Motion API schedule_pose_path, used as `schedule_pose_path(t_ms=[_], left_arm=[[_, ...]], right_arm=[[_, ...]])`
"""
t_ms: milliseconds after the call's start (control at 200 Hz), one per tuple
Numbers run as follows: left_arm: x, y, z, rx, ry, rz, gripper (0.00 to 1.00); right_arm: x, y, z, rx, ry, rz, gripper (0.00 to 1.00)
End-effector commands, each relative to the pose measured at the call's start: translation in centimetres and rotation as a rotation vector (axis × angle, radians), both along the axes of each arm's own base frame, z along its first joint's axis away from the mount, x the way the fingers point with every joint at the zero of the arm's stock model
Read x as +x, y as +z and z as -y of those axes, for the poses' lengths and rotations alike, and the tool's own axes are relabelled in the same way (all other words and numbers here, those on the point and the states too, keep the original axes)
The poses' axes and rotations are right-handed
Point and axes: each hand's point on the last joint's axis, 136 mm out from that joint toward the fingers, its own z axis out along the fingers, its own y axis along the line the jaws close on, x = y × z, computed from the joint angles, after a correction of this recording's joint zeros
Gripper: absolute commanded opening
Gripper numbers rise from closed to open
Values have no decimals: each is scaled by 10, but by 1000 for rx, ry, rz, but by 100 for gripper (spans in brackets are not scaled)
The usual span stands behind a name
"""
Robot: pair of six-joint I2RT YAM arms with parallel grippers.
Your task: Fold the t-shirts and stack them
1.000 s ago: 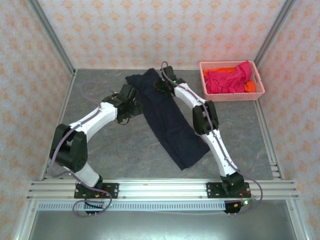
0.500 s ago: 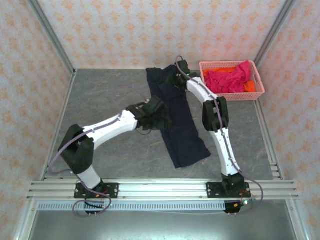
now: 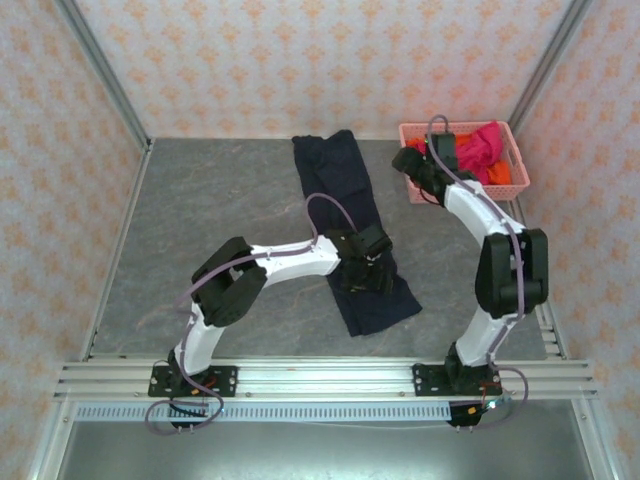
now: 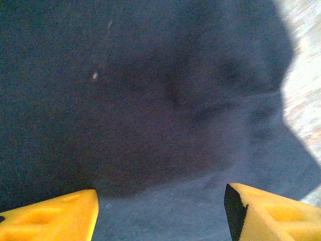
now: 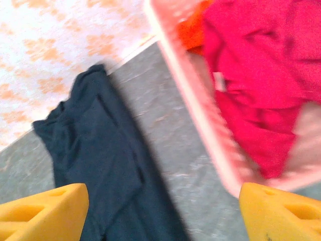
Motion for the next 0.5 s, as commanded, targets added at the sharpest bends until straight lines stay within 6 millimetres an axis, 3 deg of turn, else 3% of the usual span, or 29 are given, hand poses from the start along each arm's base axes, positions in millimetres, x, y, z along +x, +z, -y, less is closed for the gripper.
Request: schedule_pose_path(t_ms=[0,110,270,300,370,495], left_arm=[[-24,-5,-21,58,-56,-72,69],[-37,-12,-46,93,-49,-103,69],[-32,-17,-87,127,17,-115,69],[-28,-7,-90,108,26,-99,69],[-26,-4,-90,101,19,-92,71],[-19,10,-70,39,3,-68,72]], right_arm=[[-13,11,1,-47,6,47,79],[-22,7,-1,-44,32,33,79],[-37,2,-7,-1,55,34,79],[-41,1,-8,2,60,29,79],[-48,-3,-10,6,75,18,79],[-65,-16,-17,14,99,-21,79]])
